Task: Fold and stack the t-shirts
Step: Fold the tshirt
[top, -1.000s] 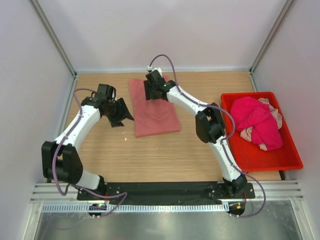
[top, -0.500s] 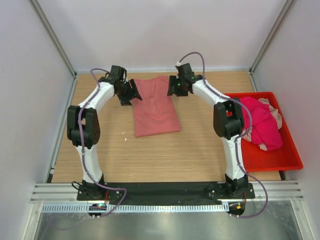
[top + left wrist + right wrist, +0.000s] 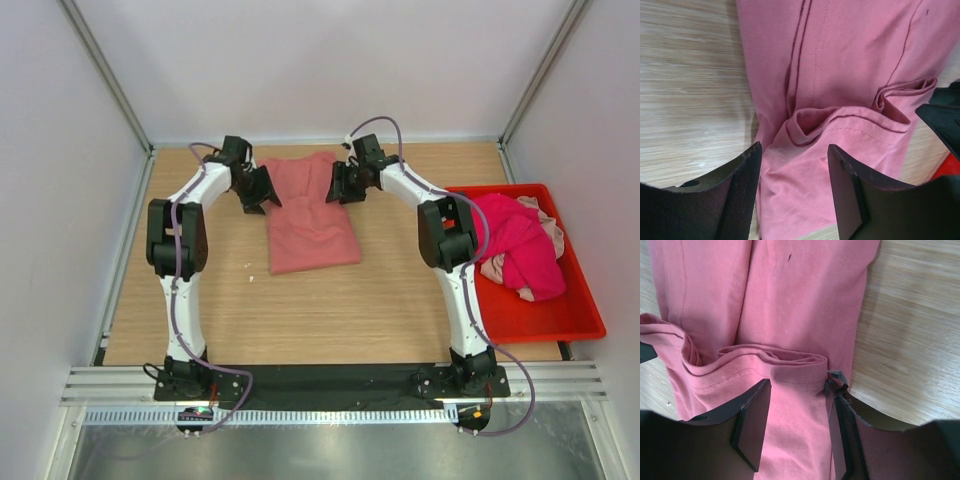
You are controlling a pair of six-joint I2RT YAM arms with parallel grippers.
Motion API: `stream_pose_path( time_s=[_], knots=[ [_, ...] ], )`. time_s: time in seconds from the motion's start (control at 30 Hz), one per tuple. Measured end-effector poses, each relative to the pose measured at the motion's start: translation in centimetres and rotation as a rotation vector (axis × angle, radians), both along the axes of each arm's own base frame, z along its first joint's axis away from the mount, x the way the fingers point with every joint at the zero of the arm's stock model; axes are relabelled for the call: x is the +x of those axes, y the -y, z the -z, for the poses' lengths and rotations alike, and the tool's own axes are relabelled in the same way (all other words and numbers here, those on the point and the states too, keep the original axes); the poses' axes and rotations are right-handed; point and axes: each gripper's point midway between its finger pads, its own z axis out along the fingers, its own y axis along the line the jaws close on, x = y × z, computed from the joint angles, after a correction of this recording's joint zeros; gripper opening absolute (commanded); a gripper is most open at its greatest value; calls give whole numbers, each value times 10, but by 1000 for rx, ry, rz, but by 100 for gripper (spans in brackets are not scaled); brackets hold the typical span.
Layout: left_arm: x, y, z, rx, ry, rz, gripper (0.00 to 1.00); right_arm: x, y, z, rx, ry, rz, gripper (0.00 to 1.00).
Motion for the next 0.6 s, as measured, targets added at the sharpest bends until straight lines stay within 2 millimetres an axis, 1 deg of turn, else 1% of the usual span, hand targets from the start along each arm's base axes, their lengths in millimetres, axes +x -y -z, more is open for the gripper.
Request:
stream_pose_path(
  time_s=[0.23, 0.47, 0.53, 0.6],
  knots=[
    [2, 4, 0, -20, -3, 5, 44, 0, 1, 9, 9, -21, -5, 50],
    [4, 5, 9, -24, -22, -3, 32, 1, 6, 12, 7, -29, 3, 49],
    [4, 5, 12, -25, -28, -4, 27, 2, 7, 12, 7, -28, 6, 44],
    [3, 5, 14, -24, -36, -7, 21, 2, 8, 12, 8, -28, 8, 36]
  ],
)
